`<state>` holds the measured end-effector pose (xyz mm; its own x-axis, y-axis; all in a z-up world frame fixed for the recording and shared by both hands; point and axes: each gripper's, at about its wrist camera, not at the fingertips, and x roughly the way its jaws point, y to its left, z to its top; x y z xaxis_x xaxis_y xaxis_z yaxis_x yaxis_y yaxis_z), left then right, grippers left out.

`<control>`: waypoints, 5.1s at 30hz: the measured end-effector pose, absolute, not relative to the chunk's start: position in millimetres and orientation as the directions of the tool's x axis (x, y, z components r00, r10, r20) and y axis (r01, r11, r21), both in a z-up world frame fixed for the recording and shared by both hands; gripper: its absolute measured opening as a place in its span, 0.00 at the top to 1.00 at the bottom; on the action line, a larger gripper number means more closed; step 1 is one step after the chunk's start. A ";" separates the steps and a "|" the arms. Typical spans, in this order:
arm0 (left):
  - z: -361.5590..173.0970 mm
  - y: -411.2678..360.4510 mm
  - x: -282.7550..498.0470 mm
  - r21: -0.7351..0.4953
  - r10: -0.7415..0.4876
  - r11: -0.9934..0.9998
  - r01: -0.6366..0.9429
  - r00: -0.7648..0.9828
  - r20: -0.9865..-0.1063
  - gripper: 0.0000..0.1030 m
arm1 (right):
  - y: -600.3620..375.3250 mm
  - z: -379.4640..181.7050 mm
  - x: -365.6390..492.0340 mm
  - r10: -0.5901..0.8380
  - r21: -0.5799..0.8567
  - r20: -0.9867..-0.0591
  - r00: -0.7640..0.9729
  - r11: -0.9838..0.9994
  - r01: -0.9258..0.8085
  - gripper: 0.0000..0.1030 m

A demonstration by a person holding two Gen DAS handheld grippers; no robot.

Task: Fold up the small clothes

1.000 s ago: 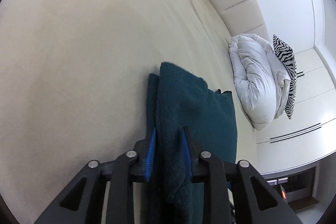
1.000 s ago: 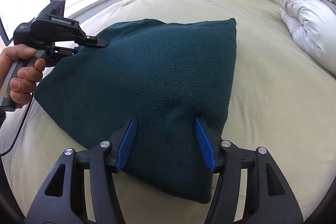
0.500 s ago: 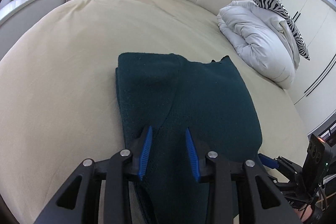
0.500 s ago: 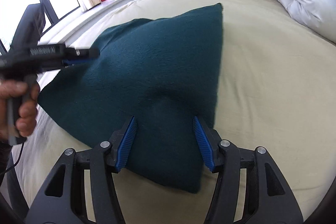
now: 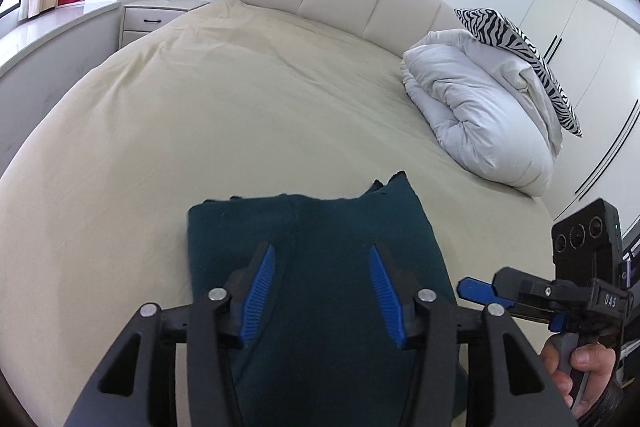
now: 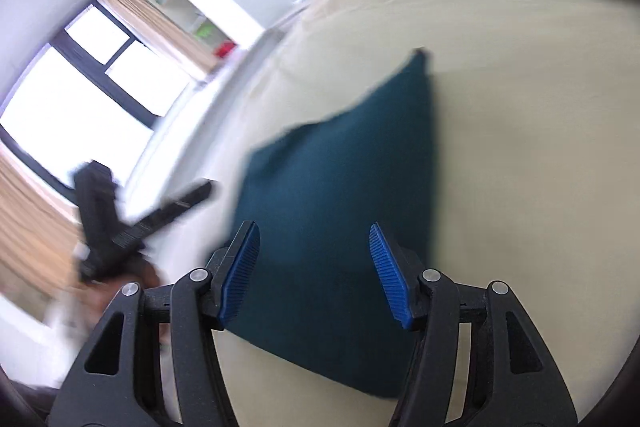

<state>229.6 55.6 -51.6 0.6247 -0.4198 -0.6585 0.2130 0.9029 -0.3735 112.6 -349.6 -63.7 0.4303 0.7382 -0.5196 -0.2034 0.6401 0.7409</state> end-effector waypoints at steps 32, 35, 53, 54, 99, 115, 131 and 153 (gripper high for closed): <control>-113.1 44.0 265.5 -0.304 -0.357 0.934 0.190 0.548 -0.756 0.47 | -320.0 -131.9 102.8 0.859 0.844 -0.468 0.208 0.504 -0.185 0.47; -109.1 49.8 257.7 -0.333 -0.385 0.922 0.196 0.536 -0.751 0.47 | -321.0 -154.3 83.7 0.860 0.845 -0.459 0.224 0.500 -0.189 0.47; -117.2 163.5 207.2 -0.715 -0.625 0.699 0.003 0.490 -0.608 0.30 | -377.5 -109.8 119.0 0.725 0.762 -0.541 0.426 0.637 -0.115 0.24; -120.2 160.3 209.3 -0.717 -0.628 0.697 -0.003 0.480 -0.612 0.30 | -375.7 -115.6 128.8 0.720 0.765 -0.553 0.419 0.638 -0.089 0.24; -64.9 44.9 102.2 -0.739 -0.757 0.649 0.179 0.250 -0.604 0.77 | -374.5 -104.2 51.8 0.741 0.767 -0.580 0.339 0.637 -0.080 0.60; -143.4 24.5 48.8 -0.768 -0.764 0.637 0.066 0.188 -0.618 0.70 | -400.7 -169.8 0.3 0.746 0.805 -0.566 0.352 0.591 0.044 0.56; -62.2 7.7 27.2 -0.661 -0.703 0.707 0.250 0.344 -0.622 0.51 | -415.6 -104.0 -14.1 0.709 0.834 -0.472 0.524 0.552 0.005 0.51; -21.9 5.2 -24.4 -0.354 -0.484 0.875 0.330 0.606 -0.631 0.17 | -390.2 -65.5 -55.3 0.400 0.496 -0.622 0.673 0.867 -0.057 0.50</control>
<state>-24.4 5.2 -21.9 0.6059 -0.4844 -0.6311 0.3304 0.8748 -0.3543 -55.3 -390.2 -65.5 0.6732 0.3998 -0.6221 -0.0565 0.8666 0.4958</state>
